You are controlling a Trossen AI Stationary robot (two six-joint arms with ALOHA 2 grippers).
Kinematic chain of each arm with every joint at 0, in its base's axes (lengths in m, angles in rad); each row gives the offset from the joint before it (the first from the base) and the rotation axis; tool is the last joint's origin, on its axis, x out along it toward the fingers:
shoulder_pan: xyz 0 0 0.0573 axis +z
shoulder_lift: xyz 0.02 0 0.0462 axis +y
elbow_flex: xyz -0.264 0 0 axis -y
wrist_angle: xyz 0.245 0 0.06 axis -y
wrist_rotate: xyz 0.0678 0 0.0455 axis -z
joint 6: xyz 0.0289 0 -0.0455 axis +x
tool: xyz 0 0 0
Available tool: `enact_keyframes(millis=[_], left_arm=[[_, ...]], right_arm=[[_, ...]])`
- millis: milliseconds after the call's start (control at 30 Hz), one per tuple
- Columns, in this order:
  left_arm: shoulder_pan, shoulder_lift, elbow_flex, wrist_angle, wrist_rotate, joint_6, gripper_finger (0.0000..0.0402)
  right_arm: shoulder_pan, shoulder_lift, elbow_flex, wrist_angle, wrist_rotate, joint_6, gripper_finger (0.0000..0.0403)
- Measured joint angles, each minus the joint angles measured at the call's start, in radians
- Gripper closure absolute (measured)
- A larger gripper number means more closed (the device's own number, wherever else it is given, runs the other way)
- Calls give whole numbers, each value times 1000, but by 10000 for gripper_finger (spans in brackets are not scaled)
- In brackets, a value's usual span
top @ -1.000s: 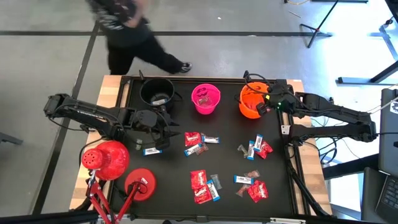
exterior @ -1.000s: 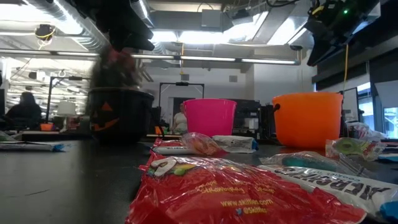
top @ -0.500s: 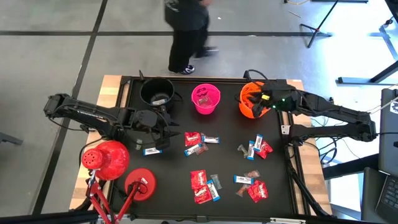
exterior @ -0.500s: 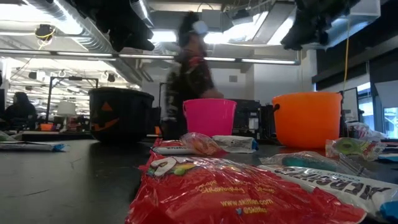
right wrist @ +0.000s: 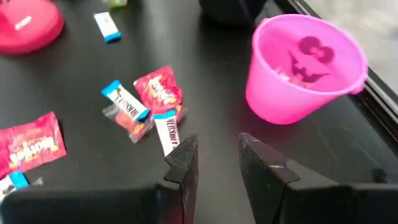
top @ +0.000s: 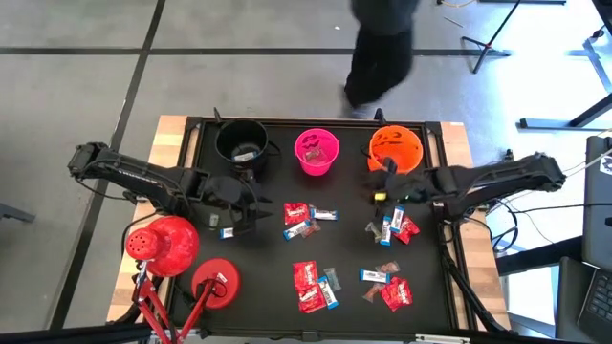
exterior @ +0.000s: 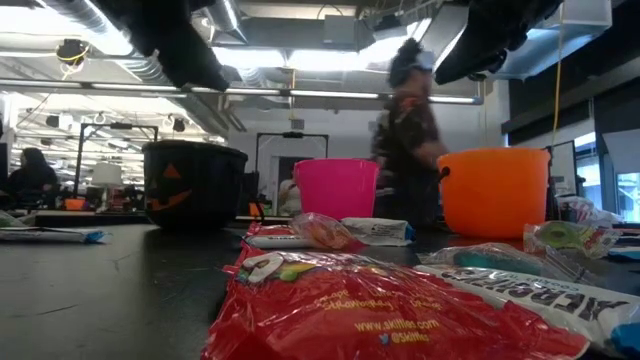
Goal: Organize candy in baskets
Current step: Put the transparent candy into the pink bucket
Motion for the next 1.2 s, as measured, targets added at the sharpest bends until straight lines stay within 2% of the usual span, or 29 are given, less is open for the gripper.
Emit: enact_keyframes(millis=[167,333,600,733,967,1200], left_arm=[[-4,0,0,-86,2,-74,224],[-3,0,0,-243,51,-152,224],[-15,33,0,-361,124,-225,224],[-34,78,0,-383,135,-225,224],[-63,215,0,-413,231,-221,224],[-86,319,1,-502,240,-262,224]], right_arm=[[42,64,0,81,28,-29,292],[39,100,0,123,3,-48,292],[39,112,0,162,1,-84,292],[39,112,0,175,-1,-137,292],[39,112,0,171,-10,-208,292],[40,112,0,170,-25,-218,292]])
